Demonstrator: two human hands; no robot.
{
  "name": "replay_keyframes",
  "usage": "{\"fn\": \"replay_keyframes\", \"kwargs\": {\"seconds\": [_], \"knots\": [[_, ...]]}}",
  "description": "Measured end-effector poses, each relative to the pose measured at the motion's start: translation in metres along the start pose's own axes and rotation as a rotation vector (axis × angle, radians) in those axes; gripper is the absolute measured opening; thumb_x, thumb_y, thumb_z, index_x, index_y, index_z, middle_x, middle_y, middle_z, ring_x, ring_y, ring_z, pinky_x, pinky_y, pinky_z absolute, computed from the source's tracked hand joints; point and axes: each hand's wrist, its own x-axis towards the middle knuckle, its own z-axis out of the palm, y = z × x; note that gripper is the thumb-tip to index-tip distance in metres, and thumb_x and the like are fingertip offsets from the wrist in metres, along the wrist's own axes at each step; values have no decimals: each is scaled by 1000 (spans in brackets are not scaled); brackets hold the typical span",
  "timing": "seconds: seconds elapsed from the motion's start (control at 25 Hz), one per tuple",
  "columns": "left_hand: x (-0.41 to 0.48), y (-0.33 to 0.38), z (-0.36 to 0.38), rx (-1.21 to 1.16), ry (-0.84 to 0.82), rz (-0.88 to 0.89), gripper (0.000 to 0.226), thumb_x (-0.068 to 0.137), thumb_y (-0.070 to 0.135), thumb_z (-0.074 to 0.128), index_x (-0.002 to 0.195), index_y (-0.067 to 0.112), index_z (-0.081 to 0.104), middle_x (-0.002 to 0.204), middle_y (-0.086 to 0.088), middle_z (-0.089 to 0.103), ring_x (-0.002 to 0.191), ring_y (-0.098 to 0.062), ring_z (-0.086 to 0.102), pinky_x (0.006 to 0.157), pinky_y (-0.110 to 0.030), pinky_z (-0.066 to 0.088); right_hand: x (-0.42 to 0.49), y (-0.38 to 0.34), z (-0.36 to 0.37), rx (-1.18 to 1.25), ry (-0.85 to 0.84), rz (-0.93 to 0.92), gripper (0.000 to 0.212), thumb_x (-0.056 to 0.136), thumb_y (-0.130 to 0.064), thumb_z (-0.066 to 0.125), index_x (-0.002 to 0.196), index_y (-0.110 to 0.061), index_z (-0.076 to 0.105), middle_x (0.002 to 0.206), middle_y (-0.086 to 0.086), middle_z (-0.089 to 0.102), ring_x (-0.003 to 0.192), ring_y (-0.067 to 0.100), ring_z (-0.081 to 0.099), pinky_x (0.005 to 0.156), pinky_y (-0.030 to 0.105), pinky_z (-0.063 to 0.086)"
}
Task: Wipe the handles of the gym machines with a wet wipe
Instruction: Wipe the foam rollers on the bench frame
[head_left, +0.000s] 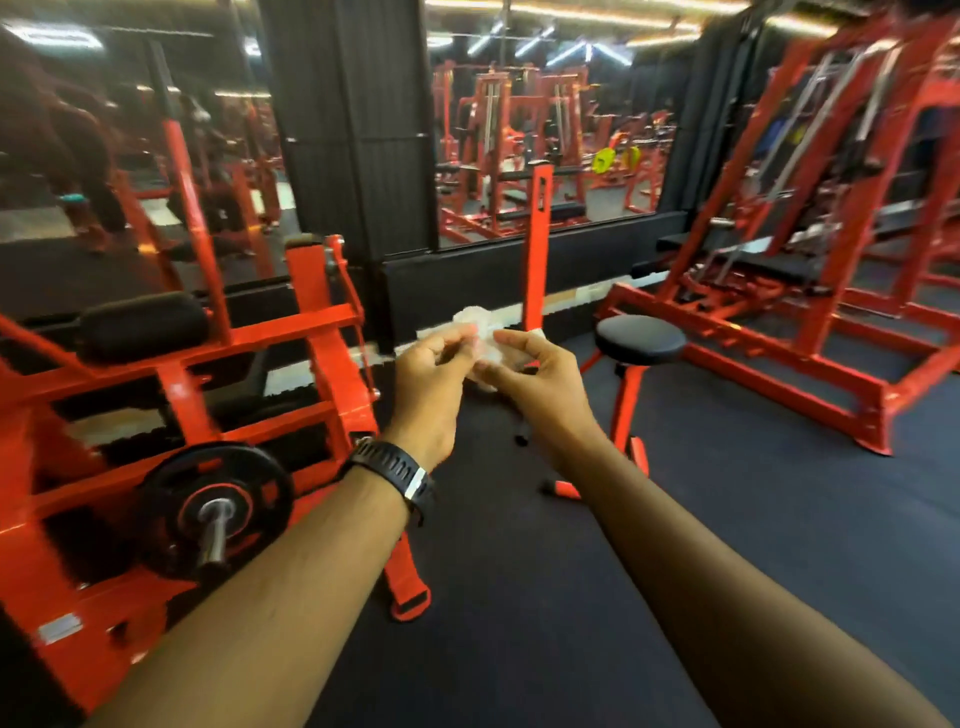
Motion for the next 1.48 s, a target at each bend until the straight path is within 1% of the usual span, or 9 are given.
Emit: {"fn": "replay_keyframes", "kwargs": {"seconds": [0.08,0.2,0.36,0.48,0.6,0.8,1.0,1.2,1.48], "knots": [[9,-18,50,27,-64,-9,25,92,3,68,111,18,72,118,-3,72,112,-19,67,97,-33,53,12,8,-52,-79,46,-8,40,81,-27,82,116,-16,68,100,4,75,94,17,73,85,43,60],[16,-40,107,75,-120,-2,28,94,4,66,120,14,69,113,6,71,108,-7,67,88,-21,52,29,20,-110,-135,130,-23,18,85,-26,79,99,-17,72,87,4,76,86,19,74,82,49,60],[41,-69,168,124,-149,31,16,94,5,66,95,19,74,104,-2,76,95,-9,72,84,-26,58,59,29,-166,-184,191,-82,6,91,-16,72,86,-12,73,79,0,73,80,8,72,76,32,60],[85,-96,201,185,-122,53,8,92,15,71,91,22,74,93,-2,76,91,-19,73,89,-45,59,99,45,-195,-284,249,-112,7,92,-15,70,85,-13,72,113,-3,61,99,-10,59,78,12,50],[136,-115,230,234,-116,131,7,94,23,69,89,28,70,92,3,74,92,-18,71,86,-48,59,157,70,-217,-352,242,-148,12,91,-20,72,99,-11,73,130,-8,51,101,-27,46,75,0,42],[254,-142,265,266,-75,196,8,94,26,68,87,24,68,81,1,72,80,-22,71,77,-50,60,285,104,-233,-485,233,-178,11,91,-33,70,93,-22,74,98,-10,68,92,1,62,74,16,45],[364,-165,281,251,-122,135,7,91,18,73,98,20,72,96,0,74,95,-16,70,90,-42,58,393,136,-236,-366,255,-118,10,99,-23,61,90,-20,65,80,-8,68,75,4,63,63,16,47],[479,-199,296,307,1,192,11,91,15,72,94,25,71,96,2,72,93,-14,70,86,-38,60,512,174,-235,-312,168,-176,10,98,-27,61,99,-20,68,85,-9,69,79,1,65,66,13,49],[651,-233,319,373,132,259,14,91,9,71,94,23,70,92,5,72,88,-7,69,74,-22,57,704,226,-235,-288,-2,-200,11,94,-23,68,104,-20,70,85,-5,72,75,11,70,72,38,61]]}}
